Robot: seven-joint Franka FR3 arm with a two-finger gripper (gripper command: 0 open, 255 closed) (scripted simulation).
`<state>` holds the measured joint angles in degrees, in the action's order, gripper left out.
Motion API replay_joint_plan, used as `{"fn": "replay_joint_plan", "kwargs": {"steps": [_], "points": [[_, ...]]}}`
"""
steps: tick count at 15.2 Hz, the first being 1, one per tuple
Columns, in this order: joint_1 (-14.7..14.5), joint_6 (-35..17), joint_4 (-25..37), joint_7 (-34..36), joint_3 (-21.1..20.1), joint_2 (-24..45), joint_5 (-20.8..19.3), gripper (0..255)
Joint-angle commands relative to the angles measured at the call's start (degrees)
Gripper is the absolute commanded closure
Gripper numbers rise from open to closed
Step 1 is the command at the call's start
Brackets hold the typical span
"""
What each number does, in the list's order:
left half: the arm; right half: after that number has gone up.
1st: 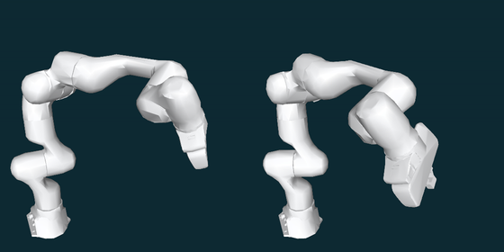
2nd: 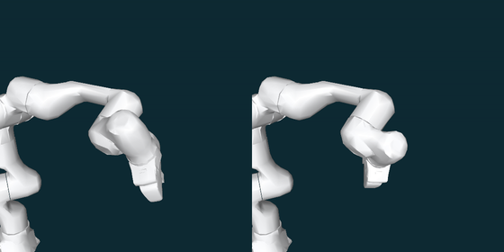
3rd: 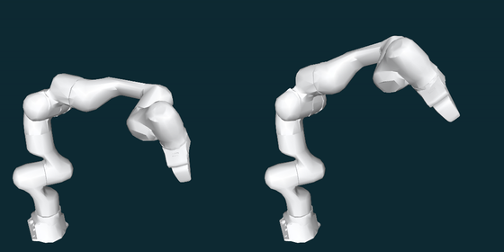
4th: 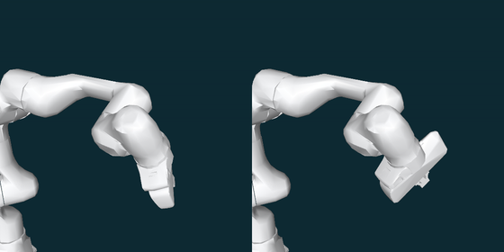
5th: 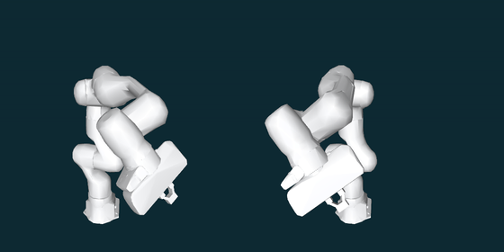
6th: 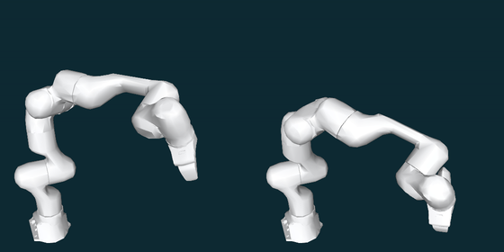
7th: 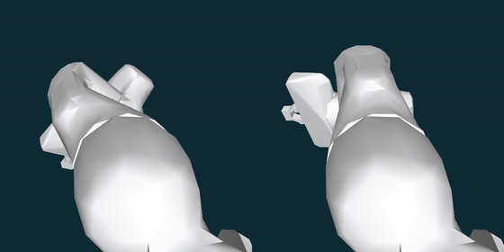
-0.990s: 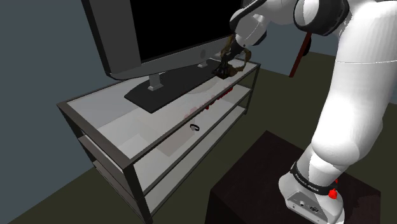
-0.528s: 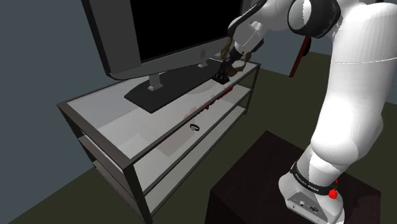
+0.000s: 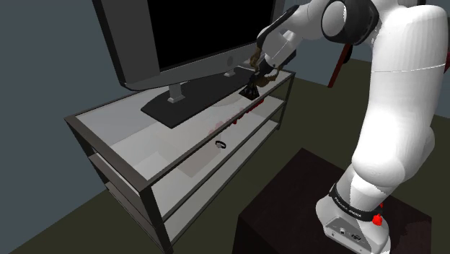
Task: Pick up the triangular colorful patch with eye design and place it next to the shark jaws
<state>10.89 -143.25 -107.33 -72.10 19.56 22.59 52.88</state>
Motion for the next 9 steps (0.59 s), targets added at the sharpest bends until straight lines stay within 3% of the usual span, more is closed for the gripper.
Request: {"fn": "replay_joint_plan", "kwargs": {"steps": [1, 4, 5, 9], "points": [[0.0, 0.0, 0.0, -0.1, 0.0, 0.1, 0.1, 255], [0.0, 0.0, 0.0, -0.1, 0.0, 0.1, 0.1, 255], [0.0, 0.0, 0.0, -0.1, 0.0, 0.1, 0.0, 0], [0.0, 0.0, 0.0, 0.0, 0.0, 0.1, 0.1, 0]]}}
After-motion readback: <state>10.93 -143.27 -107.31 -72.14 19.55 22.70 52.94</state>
